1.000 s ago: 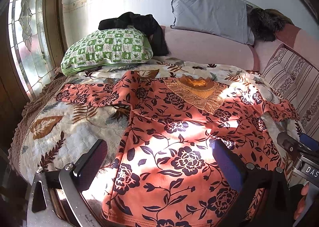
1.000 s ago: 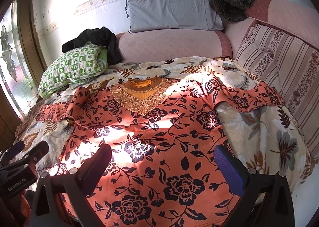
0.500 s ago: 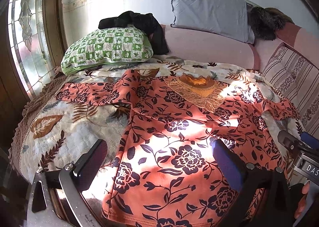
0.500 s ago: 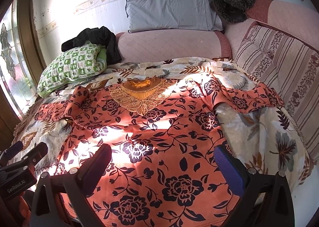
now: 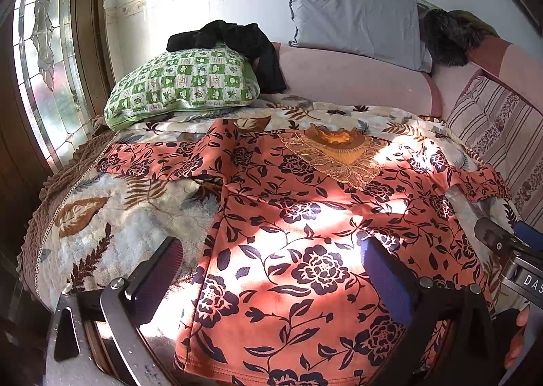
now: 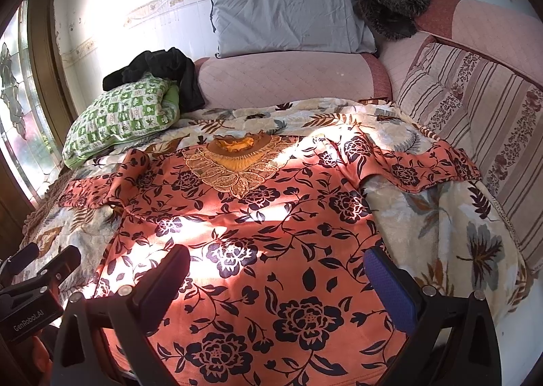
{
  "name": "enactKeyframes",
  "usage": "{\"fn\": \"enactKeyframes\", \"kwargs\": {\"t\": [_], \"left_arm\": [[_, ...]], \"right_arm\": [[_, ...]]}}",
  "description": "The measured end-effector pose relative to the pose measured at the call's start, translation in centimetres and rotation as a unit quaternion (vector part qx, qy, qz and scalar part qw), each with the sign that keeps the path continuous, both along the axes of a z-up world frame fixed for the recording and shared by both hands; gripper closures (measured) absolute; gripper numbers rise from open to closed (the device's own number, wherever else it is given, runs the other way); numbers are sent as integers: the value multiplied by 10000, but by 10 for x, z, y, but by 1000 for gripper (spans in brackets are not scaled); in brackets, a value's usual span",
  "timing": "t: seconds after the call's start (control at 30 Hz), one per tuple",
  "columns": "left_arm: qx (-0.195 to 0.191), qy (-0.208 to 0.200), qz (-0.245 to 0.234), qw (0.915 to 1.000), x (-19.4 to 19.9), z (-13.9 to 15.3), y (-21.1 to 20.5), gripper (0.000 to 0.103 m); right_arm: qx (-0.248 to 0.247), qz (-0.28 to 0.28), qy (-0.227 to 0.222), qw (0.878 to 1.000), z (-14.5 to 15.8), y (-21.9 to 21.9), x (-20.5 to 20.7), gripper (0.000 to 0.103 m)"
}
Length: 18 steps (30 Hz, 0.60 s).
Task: Fold small clothes
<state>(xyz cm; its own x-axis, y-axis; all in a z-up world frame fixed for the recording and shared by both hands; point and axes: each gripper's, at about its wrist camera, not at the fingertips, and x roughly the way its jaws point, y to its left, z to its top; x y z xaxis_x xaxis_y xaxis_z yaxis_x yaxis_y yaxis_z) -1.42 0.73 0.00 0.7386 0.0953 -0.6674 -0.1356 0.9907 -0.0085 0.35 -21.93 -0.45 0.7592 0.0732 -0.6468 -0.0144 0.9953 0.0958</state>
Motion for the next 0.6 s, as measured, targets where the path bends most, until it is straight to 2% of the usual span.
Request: {"fn": "enactKeyframes", "kwargs": {"t": [0.47, 0.6], "left_arm": [[-6, 14, -1, 10000, 1, -1, 0, 0], [-220, 77, -21, 9997, 3, -10, 10, 0]], "right_arm": [[16, 7, 25, 10000, 0, 0, 0, 0], [250, 106, 78, 9996, -3, -7, 3, 0]]}}
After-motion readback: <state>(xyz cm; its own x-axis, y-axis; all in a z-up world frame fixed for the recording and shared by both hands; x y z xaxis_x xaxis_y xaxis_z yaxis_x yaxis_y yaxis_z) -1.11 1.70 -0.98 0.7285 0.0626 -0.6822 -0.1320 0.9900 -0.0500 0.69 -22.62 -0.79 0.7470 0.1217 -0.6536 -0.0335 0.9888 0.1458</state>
